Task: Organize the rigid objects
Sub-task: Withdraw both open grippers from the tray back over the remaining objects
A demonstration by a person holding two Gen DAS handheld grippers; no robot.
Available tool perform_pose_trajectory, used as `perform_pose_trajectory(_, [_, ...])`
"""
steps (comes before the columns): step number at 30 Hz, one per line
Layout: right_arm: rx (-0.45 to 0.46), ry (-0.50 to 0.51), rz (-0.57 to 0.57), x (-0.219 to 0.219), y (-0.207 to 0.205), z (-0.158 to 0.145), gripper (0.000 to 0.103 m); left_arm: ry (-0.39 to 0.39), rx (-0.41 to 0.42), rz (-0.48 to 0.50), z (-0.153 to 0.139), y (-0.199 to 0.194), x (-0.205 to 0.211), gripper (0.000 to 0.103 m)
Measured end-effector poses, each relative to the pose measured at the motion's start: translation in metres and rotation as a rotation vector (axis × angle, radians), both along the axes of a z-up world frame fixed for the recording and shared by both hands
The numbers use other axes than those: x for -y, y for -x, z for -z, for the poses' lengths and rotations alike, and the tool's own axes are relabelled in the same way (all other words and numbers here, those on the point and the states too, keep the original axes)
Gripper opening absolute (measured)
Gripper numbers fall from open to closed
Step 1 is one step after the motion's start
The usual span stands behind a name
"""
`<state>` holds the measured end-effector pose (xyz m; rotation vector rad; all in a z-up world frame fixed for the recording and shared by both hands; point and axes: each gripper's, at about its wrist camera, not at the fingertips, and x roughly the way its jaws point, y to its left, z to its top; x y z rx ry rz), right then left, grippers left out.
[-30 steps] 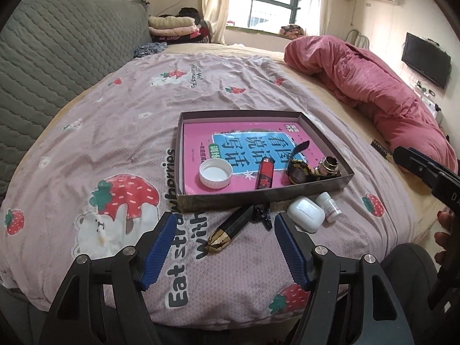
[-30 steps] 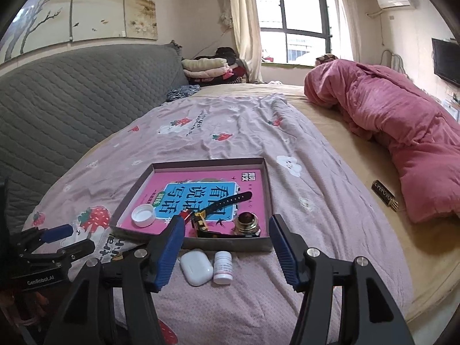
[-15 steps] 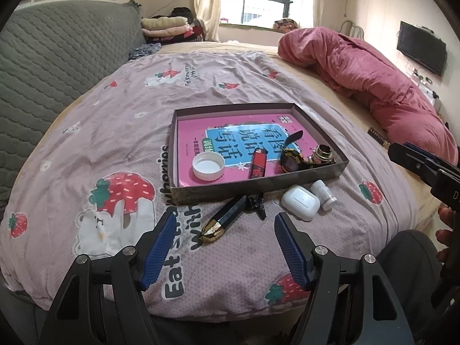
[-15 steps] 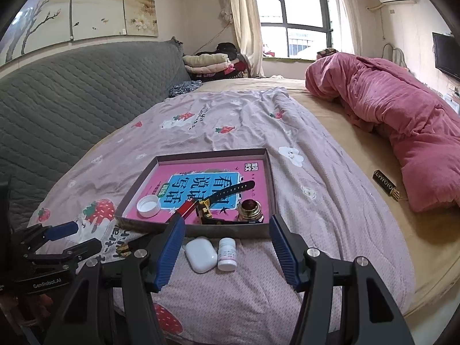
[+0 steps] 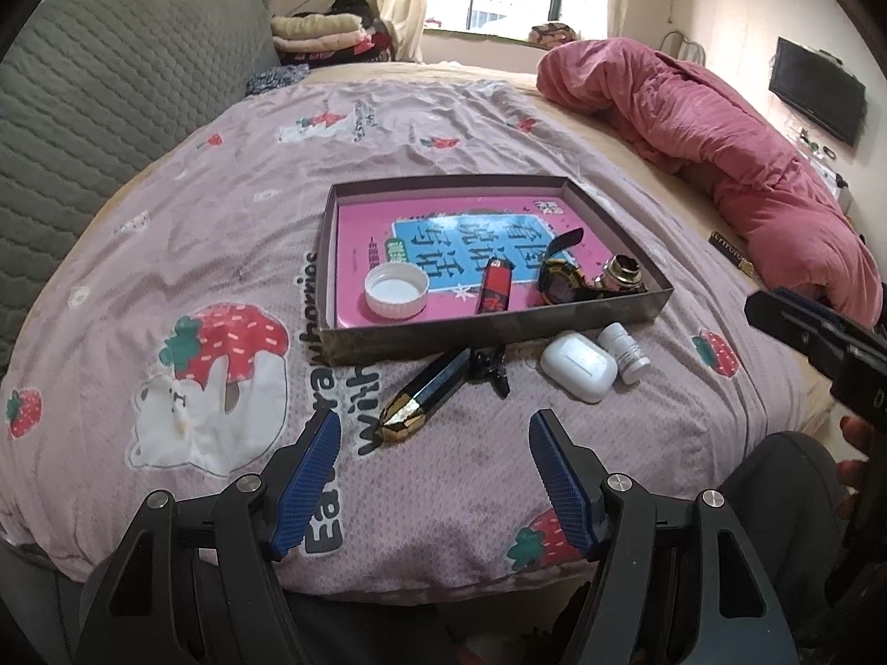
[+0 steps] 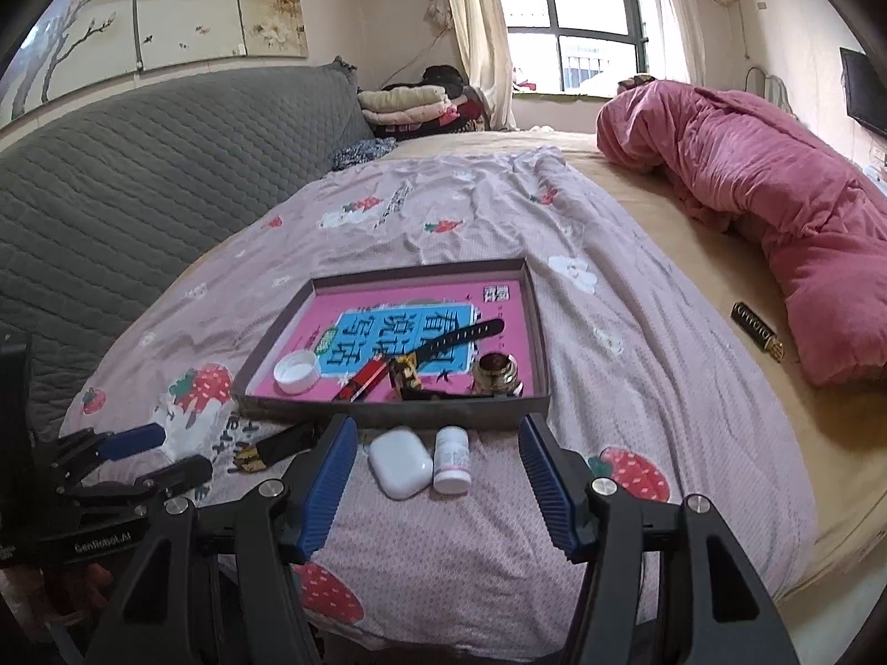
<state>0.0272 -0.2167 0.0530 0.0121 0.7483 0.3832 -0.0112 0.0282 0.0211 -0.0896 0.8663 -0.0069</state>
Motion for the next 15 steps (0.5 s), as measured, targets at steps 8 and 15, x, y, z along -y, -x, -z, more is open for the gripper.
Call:
perform_pose_trajectory(8, [-0.037,0.002,0.001,-0.001,-0.003,0.015,0.060,-0.005,-0.017,-0.008,0.012,-0.004,-0.004,0.072])
perform_pose_trajectory(15, [-0.067,0.014,-0.012,-0.006,-0.007,0.027,0.060,-0.001,-0.044,-0.007,0.021,-0.011,-0.005,0.072])
